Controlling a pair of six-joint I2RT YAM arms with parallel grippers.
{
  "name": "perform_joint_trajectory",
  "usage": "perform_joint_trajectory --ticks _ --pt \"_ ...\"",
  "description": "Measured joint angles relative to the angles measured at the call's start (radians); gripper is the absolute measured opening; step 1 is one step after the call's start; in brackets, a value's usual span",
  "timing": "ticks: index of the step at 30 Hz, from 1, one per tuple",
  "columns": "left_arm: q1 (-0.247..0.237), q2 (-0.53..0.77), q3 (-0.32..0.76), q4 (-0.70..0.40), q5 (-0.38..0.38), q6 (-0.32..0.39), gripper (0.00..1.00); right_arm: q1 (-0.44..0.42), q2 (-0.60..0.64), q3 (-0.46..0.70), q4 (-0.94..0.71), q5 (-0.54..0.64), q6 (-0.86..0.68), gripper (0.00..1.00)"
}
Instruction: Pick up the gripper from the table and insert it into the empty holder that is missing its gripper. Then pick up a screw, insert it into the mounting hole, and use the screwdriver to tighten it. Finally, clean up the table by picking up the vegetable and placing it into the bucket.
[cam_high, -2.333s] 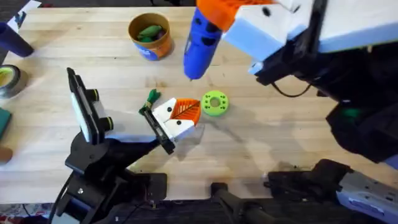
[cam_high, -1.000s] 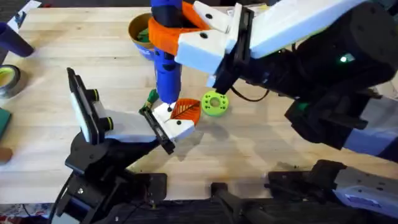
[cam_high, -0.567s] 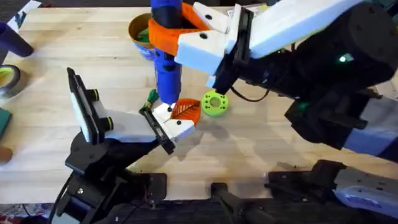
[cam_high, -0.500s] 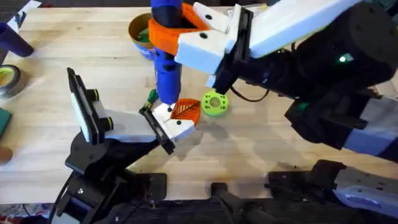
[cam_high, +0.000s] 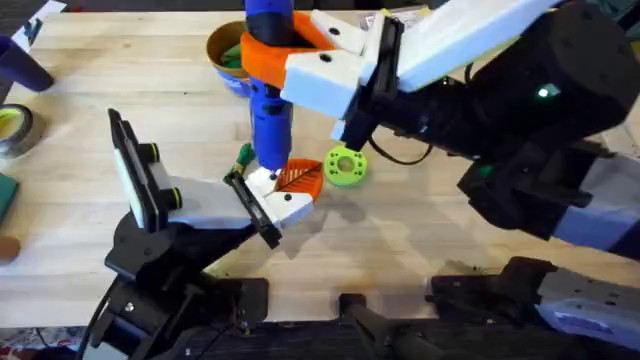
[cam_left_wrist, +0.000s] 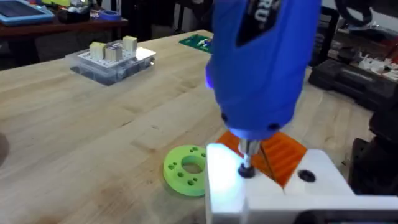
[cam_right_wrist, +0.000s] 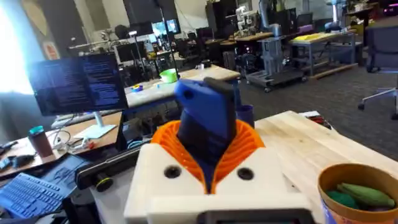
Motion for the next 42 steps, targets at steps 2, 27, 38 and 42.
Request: perform_joint_trajectory --ticks 2,27,38,42 --pt "0.0 0.0 0.0 0.0 0.0 0.0 0.014 0.0 0.0 0.0 -0.002 0.0 0.0 0.025" --pt "0.0 0.0 0.0 0.0 0.0 0.0 0.014 0.0 0.0 0.001 -0.007 0.0 0.0 0.025" --pt "0.0 0.0 0.0 0.0 0.0 0.0 0.014 -0.003 0.0 0.001 0.037 -0.001 0.004 0.025" --pt "0.0 0.0 0.0 0.0 0.0 0.0 0.014 -0.038 0.0 0.006 0.169 -0.004 0.008 0.025"
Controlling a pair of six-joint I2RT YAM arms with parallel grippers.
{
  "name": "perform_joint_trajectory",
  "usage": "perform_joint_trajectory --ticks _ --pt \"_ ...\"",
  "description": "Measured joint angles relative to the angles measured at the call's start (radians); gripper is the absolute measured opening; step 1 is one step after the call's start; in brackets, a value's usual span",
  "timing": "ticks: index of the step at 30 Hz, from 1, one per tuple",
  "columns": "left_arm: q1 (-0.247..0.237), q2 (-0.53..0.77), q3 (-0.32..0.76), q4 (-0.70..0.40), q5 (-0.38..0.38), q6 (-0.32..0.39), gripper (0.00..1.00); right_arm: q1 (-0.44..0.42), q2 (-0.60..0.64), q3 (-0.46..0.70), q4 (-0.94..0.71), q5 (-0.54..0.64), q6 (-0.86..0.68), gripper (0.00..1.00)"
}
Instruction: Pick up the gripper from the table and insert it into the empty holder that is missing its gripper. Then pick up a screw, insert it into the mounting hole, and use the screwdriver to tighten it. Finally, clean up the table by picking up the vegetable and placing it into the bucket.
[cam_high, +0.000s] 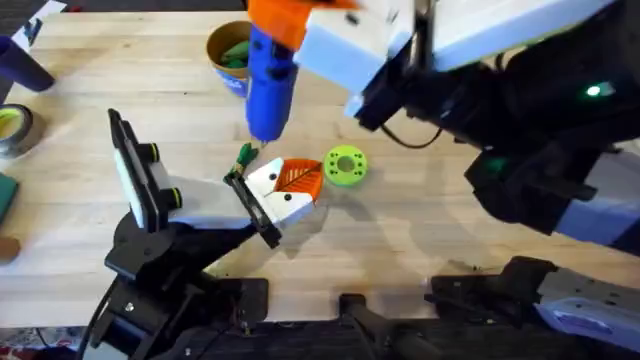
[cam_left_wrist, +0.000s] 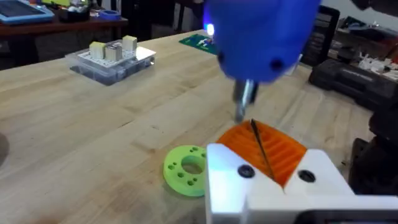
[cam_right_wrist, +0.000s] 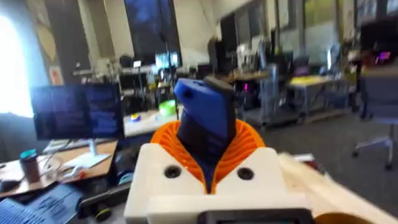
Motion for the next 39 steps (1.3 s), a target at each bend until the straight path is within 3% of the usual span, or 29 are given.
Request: perform_joint_trajectory --ticks 6,10,13,17,22,27,33,39 --pt "0.0 0.0 0.0 0.0 0.0 0.0 0.014 -0.081 -0.001 0.004 -0.038 0.0 -0.001 0.025" --pt "0.0 0.0 0.0 0.0 0.0 0.0 0.014 -0.13 -0.001 0.009 -0.209 0.002 -0.09 0.025" --pt "0.0 0.0 0.0 0.0 0.0 0.0 0.014 -0.177 -0.001 0.01 -0.403 0.039 -0.233 0.025" --pt "0.0 0.0 0.0 0.0 0.0 0.0 0.014 -0.235 0.002 0.009 -0.62 0.172 -0.515 0.024" --pt "0.0 0.0 0.0 0.0 0.0 0.0 0.014 -0.259 0.014 0.01 -0.77 0.386 -0.914 0.024" --pt "0.0 0.0 0.0 0.0 0.0 0.0 0.014 -0.269 0.098 0.01 -0.874 0.537 -1.203 0.024" --pt "0.0 0.0 0.0 0.0 0.0 0.0 0.014 -0.262 0.248 0.01 -0.888 0.59 -1.369 0.029" --pt "0.0 0.0 0.0 0.0 0.0 0.0 0.014 -0.229 0.304 0.01 -0.888 0.599 -1.388 0.185"
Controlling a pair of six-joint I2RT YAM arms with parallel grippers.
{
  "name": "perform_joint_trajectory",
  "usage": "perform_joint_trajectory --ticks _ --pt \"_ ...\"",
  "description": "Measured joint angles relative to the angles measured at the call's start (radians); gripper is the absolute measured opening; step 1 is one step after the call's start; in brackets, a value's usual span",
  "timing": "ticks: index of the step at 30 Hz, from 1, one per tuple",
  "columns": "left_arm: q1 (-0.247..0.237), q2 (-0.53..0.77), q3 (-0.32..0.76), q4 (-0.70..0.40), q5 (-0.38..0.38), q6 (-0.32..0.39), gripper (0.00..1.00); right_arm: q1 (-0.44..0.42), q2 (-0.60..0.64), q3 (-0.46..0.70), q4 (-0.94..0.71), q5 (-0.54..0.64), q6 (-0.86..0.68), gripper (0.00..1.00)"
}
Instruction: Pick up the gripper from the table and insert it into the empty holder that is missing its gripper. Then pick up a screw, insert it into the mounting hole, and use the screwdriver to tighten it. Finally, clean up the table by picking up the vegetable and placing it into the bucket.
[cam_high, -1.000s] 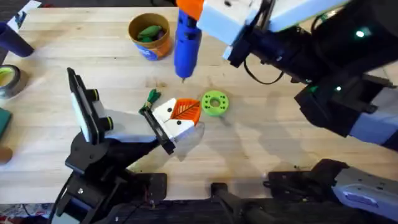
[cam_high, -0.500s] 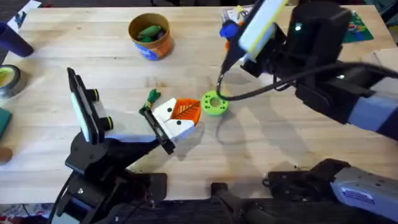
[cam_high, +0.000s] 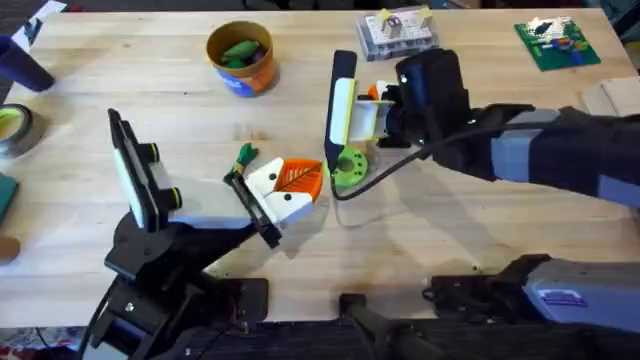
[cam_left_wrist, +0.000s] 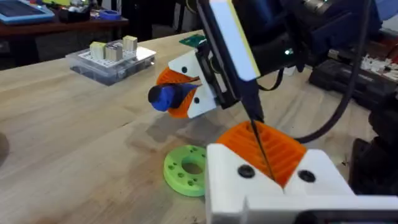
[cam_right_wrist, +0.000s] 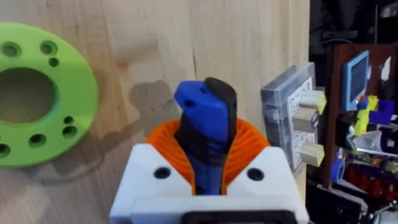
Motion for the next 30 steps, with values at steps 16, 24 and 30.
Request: perform_joint_trajectory --ticks 16,24,30 --pt "0.0 0.0 0.0 0.0 -0.005 0.0 0.015 0.053 -0.028 0.001 -0.018 0.027 0.19 0.787" --pt "0.0 0.0 0.0 0.0 -0.004 0.0 0.015 0.067 -0.087 0.005 -0.091 0.026 0.255 0.995" --pt "0.0 0.0 0.0 0.0 -0.003 0.0 0.015 0.062 -0.217 0.014 -0.094 0.026 0.4 0.995"
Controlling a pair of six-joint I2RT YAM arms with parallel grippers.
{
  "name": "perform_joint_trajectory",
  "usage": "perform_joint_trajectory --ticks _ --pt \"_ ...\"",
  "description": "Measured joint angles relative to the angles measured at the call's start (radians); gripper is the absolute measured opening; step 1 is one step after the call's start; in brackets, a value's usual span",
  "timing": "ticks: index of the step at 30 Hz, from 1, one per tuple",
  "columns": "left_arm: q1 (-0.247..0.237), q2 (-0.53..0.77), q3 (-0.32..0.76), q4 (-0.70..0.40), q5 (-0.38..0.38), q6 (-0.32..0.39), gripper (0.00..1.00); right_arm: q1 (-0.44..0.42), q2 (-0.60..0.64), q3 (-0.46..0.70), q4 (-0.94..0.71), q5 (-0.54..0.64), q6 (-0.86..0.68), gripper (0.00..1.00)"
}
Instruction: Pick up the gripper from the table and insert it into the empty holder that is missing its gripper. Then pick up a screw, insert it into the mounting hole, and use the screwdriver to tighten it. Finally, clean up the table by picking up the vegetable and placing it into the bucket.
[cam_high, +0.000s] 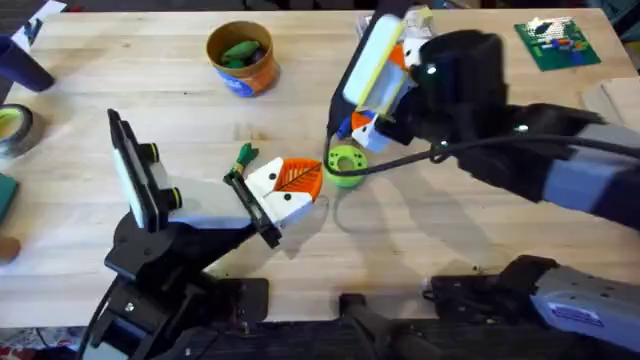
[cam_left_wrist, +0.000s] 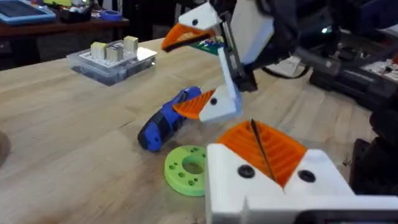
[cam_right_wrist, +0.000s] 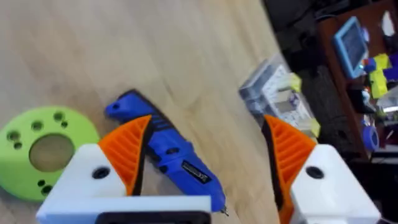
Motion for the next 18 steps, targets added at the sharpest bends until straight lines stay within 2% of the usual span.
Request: perform_joint_trajectory --ticks 6,11,18 --pt "0.0 0.0 0.0 0.0 0.0 0.0 0.015 -0.005 -0.165 0.013 -0.108 0.0 0.166 0.995" --pt "0.0 0.0 0.0 0.0 0.0 0.0 0.015 -0.004 -0.287 0.017 -0.25 0.0 0.368 0.995" --pt "0.0 0.0 0.0 0.0 0.0 0.0 0.015 -0.005 -0.386 0.017 -0.347 0.0 0.687 0.995"
